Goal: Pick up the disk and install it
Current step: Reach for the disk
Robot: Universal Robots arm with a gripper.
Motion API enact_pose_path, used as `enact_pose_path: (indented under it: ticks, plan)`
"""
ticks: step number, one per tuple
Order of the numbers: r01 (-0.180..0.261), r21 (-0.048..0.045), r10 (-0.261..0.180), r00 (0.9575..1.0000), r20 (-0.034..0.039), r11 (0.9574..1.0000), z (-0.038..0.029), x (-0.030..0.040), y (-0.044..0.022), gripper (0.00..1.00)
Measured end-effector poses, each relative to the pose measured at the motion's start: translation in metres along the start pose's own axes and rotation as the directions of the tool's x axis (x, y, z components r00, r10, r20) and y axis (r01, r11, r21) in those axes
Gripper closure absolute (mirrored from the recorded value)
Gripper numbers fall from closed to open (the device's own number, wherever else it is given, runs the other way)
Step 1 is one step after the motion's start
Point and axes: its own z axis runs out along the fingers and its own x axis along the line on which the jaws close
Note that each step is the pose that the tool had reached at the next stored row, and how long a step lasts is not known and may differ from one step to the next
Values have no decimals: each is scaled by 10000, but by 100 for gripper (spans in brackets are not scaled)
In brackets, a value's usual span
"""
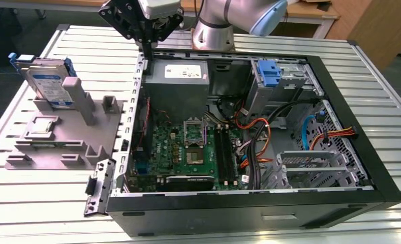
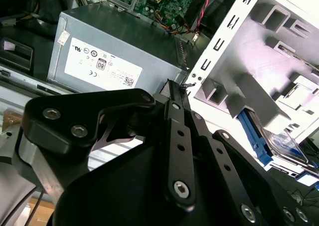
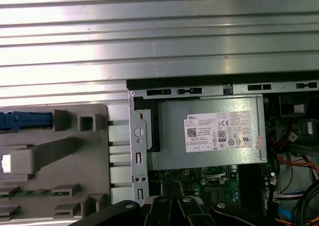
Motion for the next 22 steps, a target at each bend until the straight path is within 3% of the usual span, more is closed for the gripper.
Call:
enact_pose_path:
  ticks: [16, 22]
  plan:
    - [-2, 0, 2, 10000, -1, 10000, -1, 28, -2, 90]
    - [0, 0, 0, 10000, 0, 10000, -3, 107, -8, 90]
